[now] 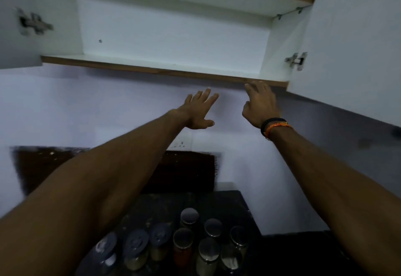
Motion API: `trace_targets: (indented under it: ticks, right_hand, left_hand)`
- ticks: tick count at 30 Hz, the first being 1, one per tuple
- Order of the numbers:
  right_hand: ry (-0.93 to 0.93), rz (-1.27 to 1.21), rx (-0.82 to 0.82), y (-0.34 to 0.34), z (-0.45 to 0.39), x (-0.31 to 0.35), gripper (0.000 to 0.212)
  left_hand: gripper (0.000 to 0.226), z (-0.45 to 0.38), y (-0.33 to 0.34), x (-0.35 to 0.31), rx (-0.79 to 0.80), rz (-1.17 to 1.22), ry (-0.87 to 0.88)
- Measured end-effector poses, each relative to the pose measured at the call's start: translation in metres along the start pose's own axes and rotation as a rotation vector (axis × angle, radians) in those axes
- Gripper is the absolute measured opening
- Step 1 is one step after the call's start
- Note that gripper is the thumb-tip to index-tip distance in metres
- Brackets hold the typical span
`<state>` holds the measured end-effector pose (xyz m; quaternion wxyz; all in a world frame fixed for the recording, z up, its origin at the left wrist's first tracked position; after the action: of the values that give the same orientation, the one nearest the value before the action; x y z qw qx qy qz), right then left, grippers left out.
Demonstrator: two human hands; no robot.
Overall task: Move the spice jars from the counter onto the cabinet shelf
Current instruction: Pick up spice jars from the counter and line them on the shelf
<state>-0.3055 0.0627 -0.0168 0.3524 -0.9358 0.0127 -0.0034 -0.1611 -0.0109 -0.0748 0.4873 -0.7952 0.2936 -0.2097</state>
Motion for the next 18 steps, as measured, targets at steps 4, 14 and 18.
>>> trace_targets:
  ticks: [4,14,18]
  right_hand:
    - [-0.019,-0.078,0.103,0.037,0.014,0.033,0.061]
    - [-0.133,-0.254,0.309,0.112,0.054,0.118,0.065]
    - [-0.168,-0.304,0.406,0.143,0.071,0.146,0.065]
  left_hand:
    - [0.097,0.035,0.017,0.037,0.049,-0.019,-0.075]
    - [0.100,0.127,0.062,0.101,0.179,-0.029,-0.298]
    - [0.101,0.161,0.082,0.118,0.253,-0.038,-0.390]
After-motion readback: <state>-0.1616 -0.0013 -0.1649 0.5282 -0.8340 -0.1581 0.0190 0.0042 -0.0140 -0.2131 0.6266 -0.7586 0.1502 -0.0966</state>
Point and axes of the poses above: each hand's wrist, its own z-axis away from the middle knuckle, its own y-axis out of the palm, x = y × z, the point moved 10 cm from there along -z, towards the middle knuckle, and after that the axes turned 7 degrees about -x, right-handed, at the moved point
